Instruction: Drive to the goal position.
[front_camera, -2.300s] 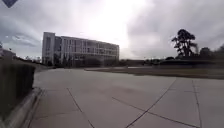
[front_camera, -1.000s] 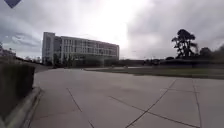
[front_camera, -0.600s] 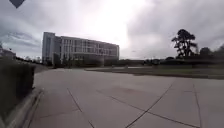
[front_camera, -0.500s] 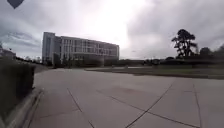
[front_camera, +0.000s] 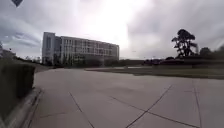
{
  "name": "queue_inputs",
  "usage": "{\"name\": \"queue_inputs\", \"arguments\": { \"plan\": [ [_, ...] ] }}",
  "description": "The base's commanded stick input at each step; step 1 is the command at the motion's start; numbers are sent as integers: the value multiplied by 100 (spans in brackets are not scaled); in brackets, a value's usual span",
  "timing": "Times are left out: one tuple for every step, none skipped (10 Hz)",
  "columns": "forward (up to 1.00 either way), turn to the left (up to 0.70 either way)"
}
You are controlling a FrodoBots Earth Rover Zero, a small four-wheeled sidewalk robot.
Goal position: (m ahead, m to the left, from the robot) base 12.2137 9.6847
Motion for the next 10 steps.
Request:
{"name": "queue_inputs", "arguments": {
  "plan": [
    [4, 0],
    [4, 0],
    [4, 0],
    [4, 0],
    [4, 0],
    [4, 0],
    [4, 0],
    [4, 0],
    [4, 0],
    [4, 0]
  ]
}}
